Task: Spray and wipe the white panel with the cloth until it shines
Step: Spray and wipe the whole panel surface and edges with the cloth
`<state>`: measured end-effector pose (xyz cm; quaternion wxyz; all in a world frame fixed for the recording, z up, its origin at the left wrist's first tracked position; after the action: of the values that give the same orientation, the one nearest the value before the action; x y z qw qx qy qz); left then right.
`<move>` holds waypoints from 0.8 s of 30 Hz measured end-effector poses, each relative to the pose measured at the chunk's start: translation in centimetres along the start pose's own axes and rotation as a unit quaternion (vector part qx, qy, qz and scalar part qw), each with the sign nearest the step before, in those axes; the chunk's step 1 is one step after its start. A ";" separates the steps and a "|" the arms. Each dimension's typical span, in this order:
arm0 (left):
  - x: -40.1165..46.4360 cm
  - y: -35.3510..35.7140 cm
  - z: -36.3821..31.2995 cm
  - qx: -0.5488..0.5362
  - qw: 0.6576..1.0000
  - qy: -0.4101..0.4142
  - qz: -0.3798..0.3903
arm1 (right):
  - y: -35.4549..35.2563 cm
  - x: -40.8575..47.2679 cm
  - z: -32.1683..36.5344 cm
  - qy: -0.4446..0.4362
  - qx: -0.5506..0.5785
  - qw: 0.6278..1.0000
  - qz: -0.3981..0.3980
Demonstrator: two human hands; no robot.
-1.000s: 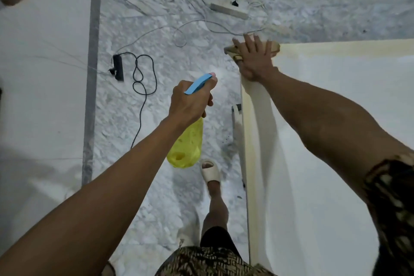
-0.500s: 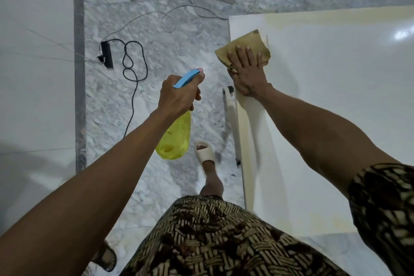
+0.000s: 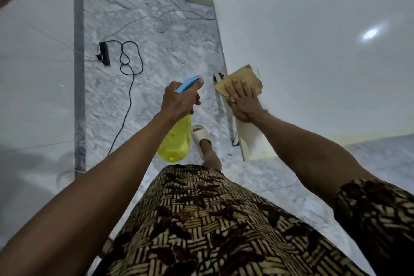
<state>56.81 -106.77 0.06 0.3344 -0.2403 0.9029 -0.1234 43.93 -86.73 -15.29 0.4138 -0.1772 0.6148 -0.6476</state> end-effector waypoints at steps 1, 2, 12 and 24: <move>-1.1 0.3 0.9 -0.001 1.000 0.000 0.004 | 0.4 -1.6 0.5 0.007 -0.001 1.000 0.005; -2.2 0.7 1.6 -0.001 1.000 -0.001 0.008 | 1.0 -3.2 1.1 0.011 -0.004 1.000 0.008; -10.9 4.8 5.5 0.025 0.999 0.012 0.045 | 5.3 -18.3 5.8 0.004 0.005 0.999 0.052; -17.5 8.0 5.4 0.026 0.998 0.030 0.045 | 5.4 -33.0 9.0 0.153 0.489 0.857 0.058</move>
<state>69.16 -91.22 2.48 0.3188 -0.1871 0.9188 -0.1385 71.92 -67.13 -9.58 0.3847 0.1851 0.2835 -0.8587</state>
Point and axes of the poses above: each hand's wrist, its own x-axis towards the middle knuckle, its own y-axis out of the palm, z = x × y, the point moved 4 cm from there along x, towards the middle knuckle, and after that the axes turned 8 degrees about -y, right-handed, at the moved point
